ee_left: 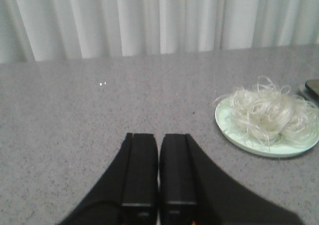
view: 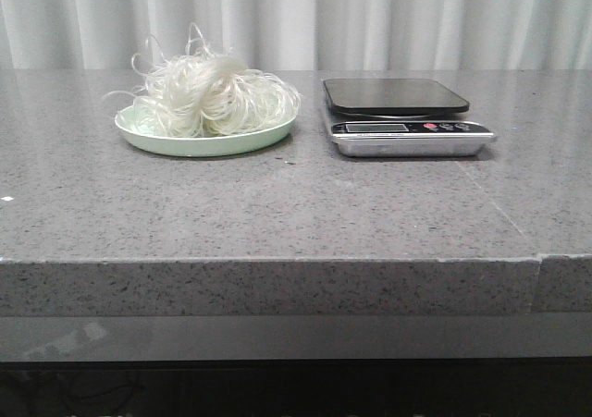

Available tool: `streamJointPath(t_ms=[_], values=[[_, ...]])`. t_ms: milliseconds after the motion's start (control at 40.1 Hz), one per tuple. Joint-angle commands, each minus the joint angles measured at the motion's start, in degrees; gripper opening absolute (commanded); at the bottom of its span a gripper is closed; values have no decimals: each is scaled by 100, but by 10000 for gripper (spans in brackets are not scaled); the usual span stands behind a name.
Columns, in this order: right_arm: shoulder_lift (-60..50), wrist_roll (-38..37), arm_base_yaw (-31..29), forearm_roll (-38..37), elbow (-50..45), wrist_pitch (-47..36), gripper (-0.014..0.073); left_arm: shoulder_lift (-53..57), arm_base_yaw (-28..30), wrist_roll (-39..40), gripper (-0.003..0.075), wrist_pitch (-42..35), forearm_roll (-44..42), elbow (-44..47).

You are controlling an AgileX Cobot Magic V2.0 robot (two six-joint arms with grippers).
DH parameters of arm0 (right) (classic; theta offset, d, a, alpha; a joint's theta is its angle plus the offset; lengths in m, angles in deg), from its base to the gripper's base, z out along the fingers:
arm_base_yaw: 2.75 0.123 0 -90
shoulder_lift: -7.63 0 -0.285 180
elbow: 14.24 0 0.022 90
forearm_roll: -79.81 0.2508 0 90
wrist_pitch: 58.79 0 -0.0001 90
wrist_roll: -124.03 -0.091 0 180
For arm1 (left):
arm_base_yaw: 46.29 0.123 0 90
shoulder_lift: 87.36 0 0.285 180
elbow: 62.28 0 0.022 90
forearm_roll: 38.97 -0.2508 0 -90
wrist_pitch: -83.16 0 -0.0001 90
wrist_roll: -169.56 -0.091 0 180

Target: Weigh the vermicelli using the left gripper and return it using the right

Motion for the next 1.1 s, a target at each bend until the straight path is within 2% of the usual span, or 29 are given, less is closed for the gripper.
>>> streamJointPath(t_ms=[0,324,574,648,723,798,873,923,1072], values=[[297,4,-35,-13,147,-239,164,-237,11,45,155,-180,45,-176],[846,4,-35,-13,21,-215,164,-460,11,45,155,32,45,-176],[839,4,-35,-13,21,-261,176,-460,11,45,158,44,45,-176],[839,4,-35,-13,21,-250,244,-460,11,45,186,44,45,-176],[839,9,-35,-13,21,-250,356,-460,11,45,263,44,45,-176],[839,9,-35,-13,21,-250,480,-460,11,45,384,44,45,-176],[839,9,-35,-13,21,-255,545,-460,11,45,475,44,89,-176],[839,9,-35,-13,21,-255,554,-486,11,45,488,29,152,-176],[839,9,-35,-13,21,-279,554,-783,-126,-49,461,-181,459,-176]])
